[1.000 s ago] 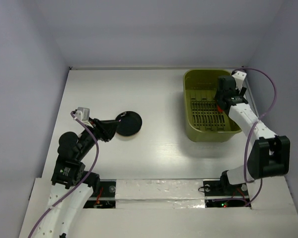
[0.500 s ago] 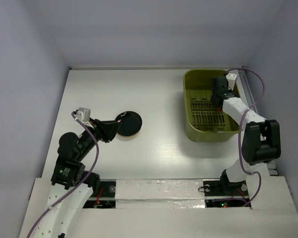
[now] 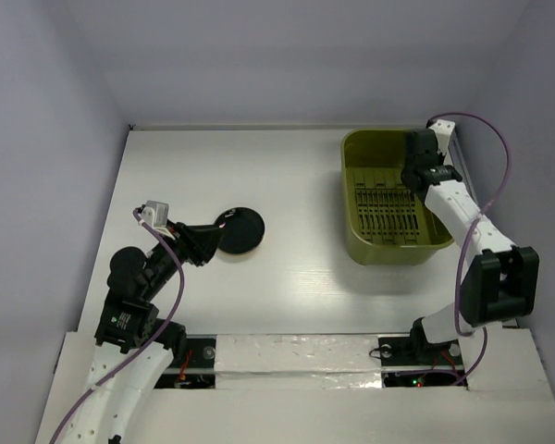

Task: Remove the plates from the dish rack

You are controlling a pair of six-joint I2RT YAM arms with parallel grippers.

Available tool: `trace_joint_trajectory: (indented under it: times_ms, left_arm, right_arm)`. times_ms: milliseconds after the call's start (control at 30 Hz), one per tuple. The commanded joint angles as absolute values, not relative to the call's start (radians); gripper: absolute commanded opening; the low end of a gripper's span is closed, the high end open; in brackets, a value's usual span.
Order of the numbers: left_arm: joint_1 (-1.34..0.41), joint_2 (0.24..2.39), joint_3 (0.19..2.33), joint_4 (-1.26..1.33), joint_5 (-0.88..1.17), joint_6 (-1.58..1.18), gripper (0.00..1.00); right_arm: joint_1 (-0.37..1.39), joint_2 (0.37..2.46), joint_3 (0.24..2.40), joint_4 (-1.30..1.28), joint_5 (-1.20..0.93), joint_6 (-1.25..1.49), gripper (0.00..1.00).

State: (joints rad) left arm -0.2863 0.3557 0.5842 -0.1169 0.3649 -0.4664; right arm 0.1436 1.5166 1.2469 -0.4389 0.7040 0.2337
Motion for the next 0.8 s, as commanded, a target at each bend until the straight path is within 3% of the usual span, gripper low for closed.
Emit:
trace_joint_trajectory:
  times_ms: [0,200,367,467,567,767]
  left_arm:
    - [-0.29,0.353,0.595,-0.078,0.367,-0.465,0.32]
    - [-0.29,0.354,0.594,-0.077,0.365,-0.465,0.33]
    - [-0.281,0.359,0.594,-0.077,0.365,-0.465,0.33]
    - [-0.272,0.367,0.594,-0.077,0.365,-0.466,0.34]
    - [-0.262,0.374,0.597,-0.081,0.361,-0.465,0.34]
    - [-0.242,0.379,0.597,-0.083,0.356,-0.465,0.36]
  right_arm:
    - [0.161,1.419,1.334,-0.482,0.742,0.212,0.0]
    - [0.247,1.235,1.347,-0.433,0.533,0.23,0.0]
    - [0.43,1.17,1.203,-0.212,0.074,0.386,0.0]
    - [0.544,1.256,1.154,-0.028,-0.07,0.487,0.0]
    - [0.701,1.449,1.176,0.121,-0.106,0.552,0.0]
    - [0.814,1.684,1.232,0.238,-0.123,0.662,0.0]
